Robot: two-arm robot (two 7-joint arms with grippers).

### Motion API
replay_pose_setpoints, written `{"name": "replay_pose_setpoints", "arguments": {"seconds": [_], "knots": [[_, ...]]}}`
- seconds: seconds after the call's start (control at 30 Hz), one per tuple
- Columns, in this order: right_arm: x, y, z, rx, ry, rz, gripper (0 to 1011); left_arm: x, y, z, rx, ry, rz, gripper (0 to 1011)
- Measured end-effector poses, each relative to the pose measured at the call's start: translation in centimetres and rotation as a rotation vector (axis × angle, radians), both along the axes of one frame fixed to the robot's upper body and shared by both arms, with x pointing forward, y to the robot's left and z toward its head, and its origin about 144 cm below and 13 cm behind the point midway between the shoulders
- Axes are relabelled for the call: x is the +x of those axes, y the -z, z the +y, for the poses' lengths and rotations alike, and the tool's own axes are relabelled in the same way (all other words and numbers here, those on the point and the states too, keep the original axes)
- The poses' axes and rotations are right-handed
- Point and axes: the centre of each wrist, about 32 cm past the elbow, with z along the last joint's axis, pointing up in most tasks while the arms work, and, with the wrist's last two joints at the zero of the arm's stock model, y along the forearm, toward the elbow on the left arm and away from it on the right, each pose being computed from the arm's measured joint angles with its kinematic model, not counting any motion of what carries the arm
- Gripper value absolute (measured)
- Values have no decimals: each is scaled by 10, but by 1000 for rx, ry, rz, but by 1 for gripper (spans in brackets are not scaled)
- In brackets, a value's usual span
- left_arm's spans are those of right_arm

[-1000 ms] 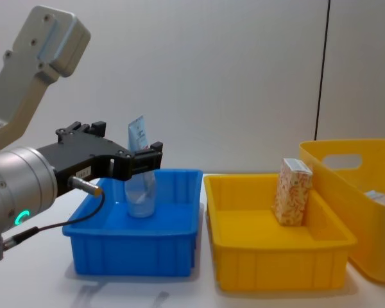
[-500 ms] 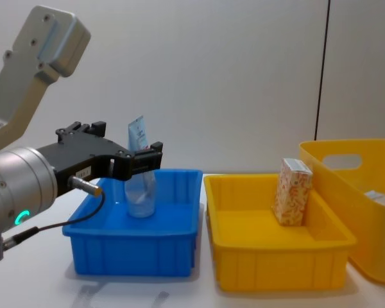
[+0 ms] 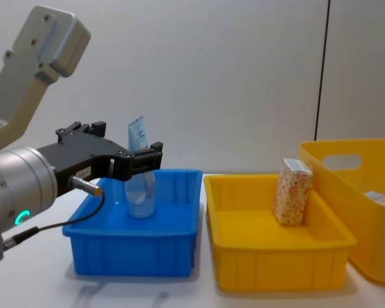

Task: Bimanual collaborative sorting of washing and personal care products

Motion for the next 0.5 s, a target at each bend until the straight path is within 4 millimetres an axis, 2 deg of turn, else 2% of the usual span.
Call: {"name": "replay_pose_setpoints", "arguments": {"seconds": [0.23, 0.5], "knots": [[-2, 2, 0, -8, -3, 2, 1002, 0, 0, 0, 0, 0, 0, 1001], [-15, 12, 2, -63, -41, 4, 1002, 0, 0, 0, 0, 0, 0, 1001]]}}
